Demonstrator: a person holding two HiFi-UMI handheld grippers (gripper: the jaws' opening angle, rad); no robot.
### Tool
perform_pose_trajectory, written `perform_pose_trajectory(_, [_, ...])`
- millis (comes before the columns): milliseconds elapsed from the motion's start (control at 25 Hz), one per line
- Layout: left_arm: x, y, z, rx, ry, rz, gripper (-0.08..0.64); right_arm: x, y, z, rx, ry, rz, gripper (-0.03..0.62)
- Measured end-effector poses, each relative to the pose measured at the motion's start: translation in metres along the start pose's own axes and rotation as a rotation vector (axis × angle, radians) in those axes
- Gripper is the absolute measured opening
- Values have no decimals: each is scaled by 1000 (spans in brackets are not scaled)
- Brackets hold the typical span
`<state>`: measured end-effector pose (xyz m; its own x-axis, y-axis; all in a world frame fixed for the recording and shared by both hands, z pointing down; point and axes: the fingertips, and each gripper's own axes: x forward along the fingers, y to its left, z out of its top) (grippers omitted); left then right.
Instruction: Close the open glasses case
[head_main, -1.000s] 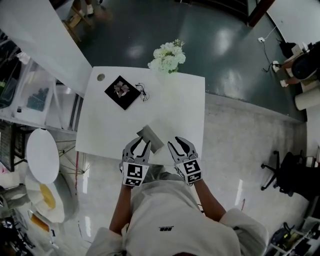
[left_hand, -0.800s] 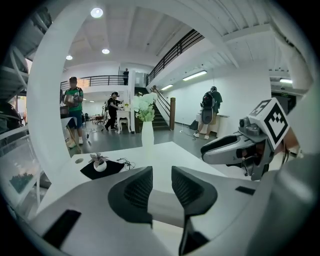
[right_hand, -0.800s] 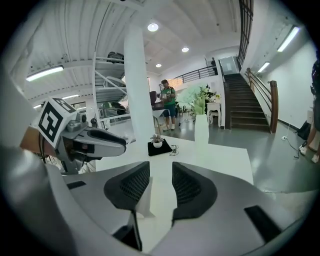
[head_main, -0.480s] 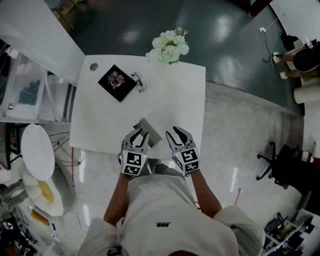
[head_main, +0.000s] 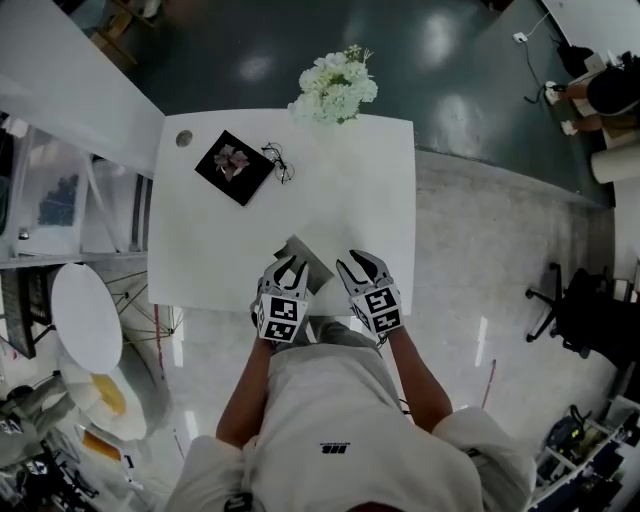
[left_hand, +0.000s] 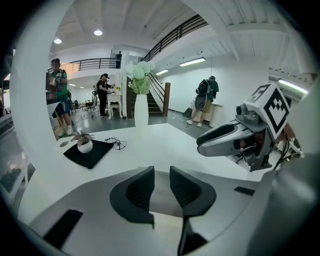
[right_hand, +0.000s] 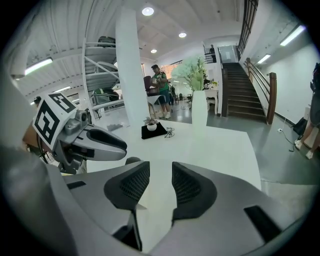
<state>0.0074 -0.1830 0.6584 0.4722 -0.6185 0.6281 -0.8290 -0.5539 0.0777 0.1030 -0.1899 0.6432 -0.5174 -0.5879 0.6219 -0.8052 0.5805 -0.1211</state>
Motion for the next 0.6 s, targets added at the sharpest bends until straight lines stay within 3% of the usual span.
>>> perform_pose_trajectory(600, [32,-8,-29,10,80,-75,101,30,1,-18,-2,56,-15,132])
